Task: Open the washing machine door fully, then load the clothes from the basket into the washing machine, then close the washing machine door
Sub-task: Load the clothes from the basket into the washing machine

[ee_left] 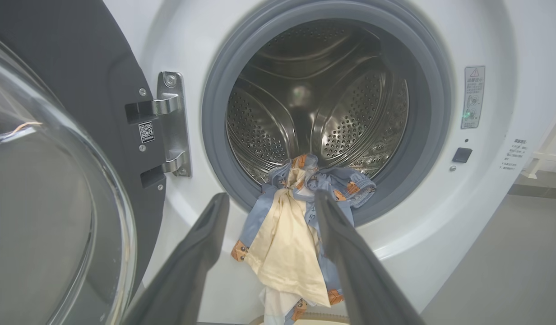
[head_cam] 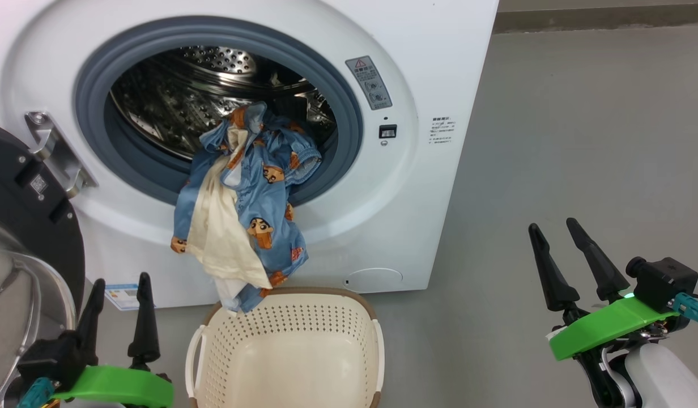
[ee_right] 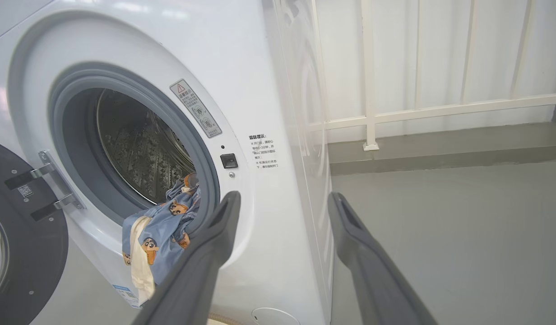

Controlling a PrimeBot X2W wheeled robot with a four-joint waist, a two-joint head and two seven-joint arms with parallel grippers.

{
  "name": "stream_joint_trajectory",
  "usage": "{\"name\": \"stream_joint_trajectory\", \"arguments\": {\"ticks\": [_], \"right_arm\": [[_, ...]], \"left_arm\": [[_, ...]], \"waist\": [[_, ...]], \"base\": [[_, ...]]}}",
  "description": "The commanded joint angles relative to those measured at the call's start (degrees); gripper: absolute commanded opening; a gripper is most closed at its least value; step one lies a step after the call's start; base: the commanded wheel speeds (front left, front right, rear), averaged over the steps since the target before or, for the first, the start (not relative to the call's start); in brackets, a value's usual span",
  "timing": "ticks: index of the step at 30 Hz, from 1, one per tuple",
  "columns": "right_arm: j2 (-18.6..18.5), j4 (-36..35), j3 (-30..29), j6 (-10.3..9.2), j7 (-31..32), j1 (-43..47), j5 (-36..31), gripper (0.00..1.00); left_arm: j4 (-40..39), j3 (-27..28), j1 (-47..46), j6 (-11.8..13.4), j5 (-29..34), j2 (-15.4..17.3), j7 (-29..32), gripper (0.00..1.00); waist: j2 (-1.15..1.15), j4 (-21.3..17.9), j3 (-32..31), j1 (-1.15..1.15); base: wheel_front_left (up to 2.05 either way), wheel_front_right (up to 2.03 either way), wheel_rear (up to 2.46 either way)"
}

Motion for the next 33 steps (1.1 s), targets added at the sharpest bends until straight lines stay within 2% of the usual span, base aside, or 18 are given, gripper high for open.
{"name": "stream_joint_trajectory", "arguments": {"ticks": [1,33], "right_arm": [[-1.0,-1.3,0.8,0.32,-0.5,-0.8,0.5,1.0],[-0.7,-1.5,0.1,0.32,-0.5,-1.6,0.1,1.0]], "left_arm": [[-2.0,2.1,-0.8,0.4,0.1,1.1,-0.4,1.0],[-1.9,1.9,-1.0,0.9,-0.8,1.0,-0.4,1.0]], "waist": [[0.0,0.0,0.1,0.0],[0.0,-0.5,0.6,0.0]], "base": [[0.0,0.0,0.0],[0.0,0.0,0.0]]}}
